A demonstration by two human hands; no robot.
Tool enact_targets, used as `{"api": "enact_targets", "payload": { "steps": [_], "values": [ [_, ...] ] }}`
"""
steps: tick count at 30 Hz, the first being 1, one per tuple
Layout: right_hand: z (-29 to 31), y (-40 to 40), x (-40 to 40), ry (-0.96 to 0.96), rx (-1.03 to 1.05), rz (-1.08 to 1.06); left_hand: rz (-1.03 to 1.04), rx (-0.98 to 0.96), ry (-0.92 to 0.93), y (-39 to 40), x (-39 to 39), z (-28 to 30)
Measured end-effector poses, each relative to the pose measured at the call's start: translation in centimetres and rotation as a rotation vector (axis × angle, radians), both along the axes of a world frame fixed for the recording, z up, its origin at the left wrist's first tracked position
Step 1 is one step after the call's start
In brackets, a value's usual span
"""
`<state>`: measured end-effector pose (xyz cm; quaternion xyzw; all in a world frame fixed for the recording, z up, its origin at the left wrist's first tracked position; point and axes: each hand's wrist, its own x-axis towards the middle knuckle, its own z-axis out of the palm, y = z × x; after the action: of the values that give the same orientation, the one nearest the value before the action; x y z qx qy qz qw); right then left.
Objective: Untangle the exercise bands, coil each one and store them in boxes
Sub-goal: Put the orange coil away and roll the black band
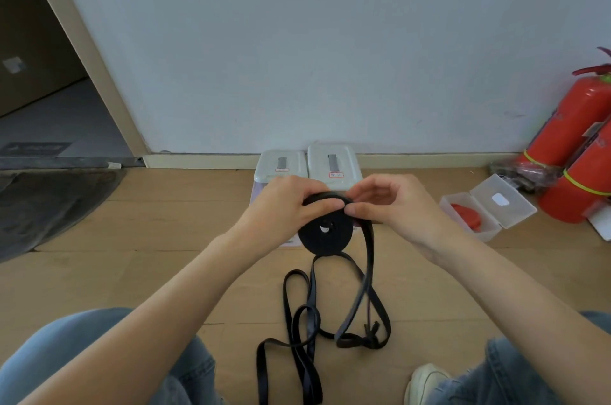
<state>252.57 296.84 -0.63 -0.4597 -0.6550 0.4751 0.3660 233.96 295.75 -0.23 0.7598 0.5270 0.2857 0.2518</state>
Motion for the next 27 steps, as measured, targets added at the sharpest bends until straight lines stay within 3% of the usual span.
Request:
{"api": "enact_targets", "payload": {
  "steps": [3, 6, 10, 16, 20, 23, 27],
  "values": [
    [0.0, -0.1, 0.1, 0.013, -0.048, 0.003, -0.035, 0.067, 0.06, -0.1, 0.0, 0.0],
    [0.2, -0.1, -0.1, 0.076, -0.084, 0.031, -0.036, 0.039, -0.032, 0.0, -0.2, 0.3],
    [0.7, -0.2, -0.4, 0.25, -0.199, 0.071, 0.113, 0.069, -0.213, 0.0, -0.4, 0.7],
    [0.7, -0.8, -1.2, 0.284, -0.208, 0.051, 0.392, 0.097, -0.439, 0.7, -0.3, 0.5],
    [0.4, -1.2, -2.1, 0.339, -0.183, -0.022, 0.445, 0.123, -0.449, 0.5, 0.5, 0.3],
    [0.9, -0.7, -1.3, 0.282, -0.079, -0.097, 0.337, -0.041, -0.529, 0.5, 0.2, 0.6],
    [1.4, 0.0, 0.1, 0.048, 0.129, -0.087, -0.005, -0.464, -0.507, 0.2, -1.3, 0.9]
  ]
}}
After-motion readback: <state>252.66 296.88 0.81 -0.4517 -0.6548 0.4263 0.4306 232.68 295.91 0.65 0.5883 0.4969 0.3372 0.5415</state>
